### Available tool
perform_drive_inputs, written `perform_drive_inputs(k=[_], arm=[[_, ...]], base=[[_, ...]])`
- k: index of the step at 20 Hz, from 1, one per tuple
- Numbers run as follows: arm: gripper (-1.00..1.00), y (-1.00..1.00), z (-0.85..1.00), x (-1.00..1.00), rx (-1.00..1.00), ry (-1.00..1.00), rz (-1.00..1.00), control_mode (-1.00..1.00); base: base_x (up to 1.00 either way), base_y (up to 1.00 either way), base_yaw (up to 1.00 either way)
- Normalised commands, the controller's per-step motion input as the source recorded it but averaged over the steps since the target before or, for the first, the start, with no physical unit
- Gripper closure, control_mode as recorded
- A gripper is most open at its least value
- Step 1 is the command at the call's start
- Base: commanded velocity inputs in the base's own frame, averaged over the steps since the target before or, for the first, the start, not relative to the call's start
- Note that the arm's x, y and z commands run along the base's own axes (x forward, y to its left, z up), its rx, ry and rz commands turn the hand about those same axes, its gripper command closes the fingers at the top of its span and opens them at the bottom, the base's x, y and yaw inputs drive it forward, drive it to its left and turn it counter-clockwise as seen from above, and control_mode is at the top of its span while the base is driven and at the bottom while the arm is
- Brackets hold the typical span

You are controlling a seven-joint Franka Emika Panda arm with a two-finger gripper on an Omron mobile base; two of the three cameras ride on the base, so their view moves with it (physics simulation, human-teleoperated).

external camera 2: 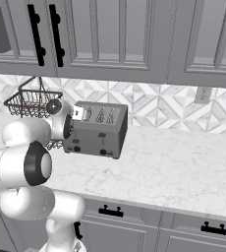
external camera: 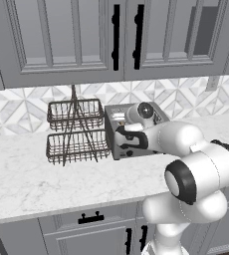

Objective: Start the toaster. Once the lever pops up, take the bread to the plate on the dining counter.

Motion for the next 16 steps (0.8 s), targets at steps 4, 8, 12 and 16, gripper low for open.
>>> perform_drive_inputs(k=[4,8,12,16], arm=[[-1.00,0.00,0.00,0.00,0.00,0.00,0.00,-1.00],[-1.00,0.00,0.00,0.00,0.00,0.00,0.00,-1.00],[-1.00,0.00,0.00,0.00,0.00,0.00,0.00,-1.00],[-1.00,0.00,0.00,0.00,0.00,0.00,0.00,-1.00]], base=[[0.00,0.00,0.00],[0.00,0.00,0.00],[0.00,0.00,0.00],[0.00,0.00,0.00]])
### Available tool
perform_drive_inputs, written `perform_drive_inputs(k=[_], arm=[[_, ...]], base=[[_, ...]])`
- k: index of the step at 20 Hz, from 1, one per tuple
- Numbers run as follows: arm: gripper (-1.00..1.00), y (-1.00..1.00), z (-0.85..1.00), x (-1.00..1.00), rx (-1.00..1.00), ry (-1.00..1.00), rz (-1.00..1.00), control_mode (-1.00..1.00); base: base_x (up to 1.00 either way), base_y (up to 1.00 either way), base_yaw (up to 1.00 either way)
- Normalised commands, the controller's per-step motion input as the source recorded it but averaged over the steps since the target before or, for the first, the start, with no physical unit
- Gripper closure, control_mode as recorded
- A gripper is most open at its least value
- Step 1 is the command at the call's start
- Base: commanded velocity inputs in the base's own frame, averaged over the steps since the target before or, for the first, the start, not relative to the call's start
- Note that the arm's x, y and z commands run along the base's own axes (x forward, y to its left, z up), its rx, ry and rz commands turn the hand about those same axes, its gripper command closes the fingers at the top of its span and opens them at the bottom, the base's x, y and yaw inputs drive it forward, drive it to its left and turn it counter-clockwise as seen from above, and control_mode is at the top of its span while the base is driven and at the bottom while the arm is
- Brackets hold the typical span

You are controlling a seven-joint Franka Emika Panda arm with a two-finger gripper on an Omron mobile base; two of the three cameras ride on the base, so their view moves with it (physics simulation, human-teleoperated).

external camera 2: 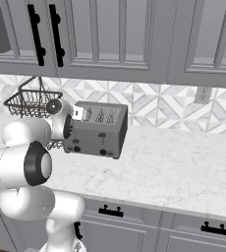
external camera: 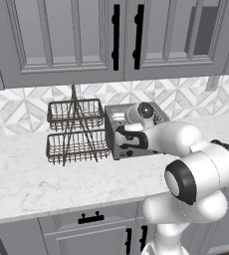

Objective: Start the toaster. Once the lever pops up, take the bread to the plate on the dining counter.

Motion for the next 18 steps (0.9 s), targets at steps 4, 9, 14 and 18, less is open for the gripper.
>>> perform_drive_inputs(k=[4,9,14,18], arm=[[-1.00,0.00,0.00,0.00,0.00,0.00,0.00,-1.00],[-1.00,0.00,0.00,0.00,0.00,0.00,0.00,-1.00],[-1.00,0.00,0.00,0.00,0.00,0.00,0.00,-1.00],[-1.00,0.00,0.00,0.00,0.00,0.00,0.00,-1.00]], base=[[0.00,0.00,0.00],[0.00,0.00,0.00],[0.00,0.00,0.00],[0.00,0.00,0.00]])
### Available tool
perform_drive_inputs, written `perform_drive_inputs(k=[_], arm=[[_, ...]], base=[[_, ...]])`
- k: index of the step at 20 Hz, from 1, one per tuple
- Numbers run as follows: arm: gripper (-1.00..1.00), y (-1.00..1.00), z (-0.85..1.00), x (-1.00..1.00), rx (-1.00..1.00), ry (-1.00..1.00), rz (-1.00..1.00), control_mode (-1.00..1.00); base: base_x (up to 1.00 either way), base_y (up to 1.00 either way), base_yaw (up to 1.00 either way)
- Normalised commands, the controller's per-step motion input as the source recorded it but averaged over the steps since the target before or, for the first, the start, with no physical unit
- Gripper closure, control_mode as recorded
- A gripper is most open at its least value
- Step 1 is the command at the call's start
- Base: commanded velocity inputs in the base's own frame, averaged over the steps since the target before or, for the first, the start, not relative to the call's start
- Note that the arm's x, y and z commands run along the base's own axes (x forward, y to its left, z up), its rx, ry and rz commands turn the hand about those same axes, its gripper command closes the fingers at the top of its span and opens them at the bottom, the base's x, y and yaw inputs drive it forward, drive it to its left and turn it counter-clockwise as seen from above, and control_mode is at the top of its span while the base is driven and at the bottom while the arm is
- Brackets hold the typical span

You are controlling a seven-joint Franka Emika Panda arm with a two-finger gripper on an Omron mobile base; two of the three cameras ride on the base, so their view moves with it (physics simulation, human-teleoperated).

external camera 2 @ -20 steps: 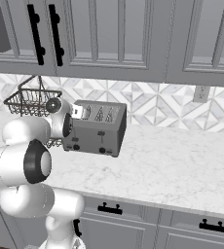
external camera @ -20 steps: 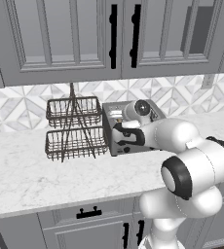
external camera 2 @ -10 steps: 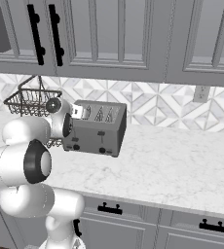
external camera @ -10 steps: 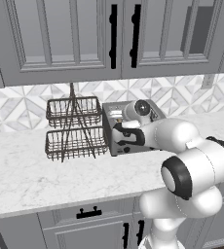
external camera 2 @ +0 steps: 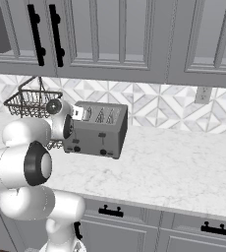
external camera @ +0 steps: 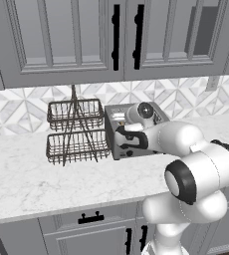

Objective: Start the toaster. Once the lever pops up, take the bread to the plate on the dining counter.

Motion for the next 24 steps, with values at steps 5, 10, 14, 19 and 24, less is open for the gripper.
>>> perform_drive_inputs(k=[5,10,14,19,24], arm=[[-1.00,0.00,0.00,0.00,0.00,0.00,0.00,-1.00],[-1.00,0.00,0.00,0.00,0.00,0.00,0.00,-1.00],[-1.00,0.00,0.00,0.00,0.00,0.00,0.00,-1.00],[-1.00,0.00,0.00,0.00,0.00,0.00,0.00,-1.00],[-1.00,0.00,0.00,0.00,0.00,0.00,0.00,-1.00]], base=[[0.00,0.00,0.00],[0.00,0.00,0.00],[0.00,0.00,0.00],[0.00,0.00,0.00],[0.00,0.00,0.00]])
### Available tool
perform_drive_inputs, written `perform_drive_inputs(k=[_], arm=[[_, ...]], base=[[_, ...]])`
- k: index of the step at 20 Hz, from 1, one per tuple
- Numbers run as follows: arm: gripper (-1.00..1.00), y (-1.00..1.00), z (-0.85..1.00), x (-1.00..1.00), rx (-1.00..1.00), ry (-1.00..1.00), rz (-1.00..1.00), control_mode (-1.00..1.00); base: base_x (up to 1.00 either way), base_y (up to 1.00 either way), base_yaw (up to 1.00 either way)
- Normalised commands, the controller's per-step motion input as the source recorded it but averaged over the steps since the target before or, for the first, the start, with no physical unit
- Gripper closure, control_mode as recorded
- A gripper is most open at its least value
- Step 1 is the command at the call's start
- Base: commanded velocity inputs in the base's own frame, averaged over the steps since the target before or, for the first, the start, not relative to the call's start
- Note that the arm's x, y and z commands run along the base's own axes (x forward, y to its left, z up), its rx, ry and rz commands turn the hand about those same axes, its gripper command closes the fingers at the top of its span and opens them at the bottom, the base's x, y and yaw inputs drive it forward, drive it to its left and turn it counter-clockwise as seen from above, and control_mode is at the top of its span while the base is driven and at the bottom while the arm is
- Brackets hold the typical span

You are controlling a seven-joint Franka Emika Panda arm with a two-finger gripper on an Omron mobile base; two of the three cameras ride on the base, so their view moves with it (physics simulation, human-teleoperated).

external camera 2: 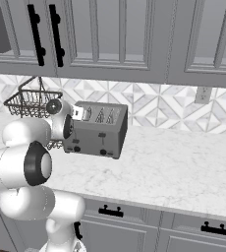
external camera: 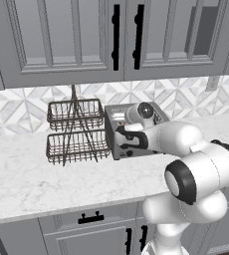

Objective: Start the toaster. Once the lever pops up, take the bread to the plate on the dining counter.

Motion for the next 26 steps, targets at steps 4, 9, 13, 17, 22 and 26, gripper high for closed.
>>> perform_drive_inputs(k=[4,9,13,17,22,26], arm=[[-1.00,0.00,0.00,0.00,0.00,0.00,0.00,-1.00],[-1.00,0.00,0.00,0.00,0.00,0.00,0.00,-1.00],[-1.00,0.00,0.00,0.00,0.00,0.00,0.00,-1.00],[-1.00,0.00,0.00,0.00,0.00,0.00,0.00,-1.00],[-1.00,0.00,0.00,0.00,0.00,0.00,0.00,-1.00],[-1.00,0.00,0.00,0.00,0.00,0.00,0.00,-1.00]], base=[[0.00,0.00,0.00],[0.00,0.00,0.00],[0.00,0.00,0.00],[0.00,0.00,0.00],[0.00,0.00,0.00],[0.00,0.00,0.00]])
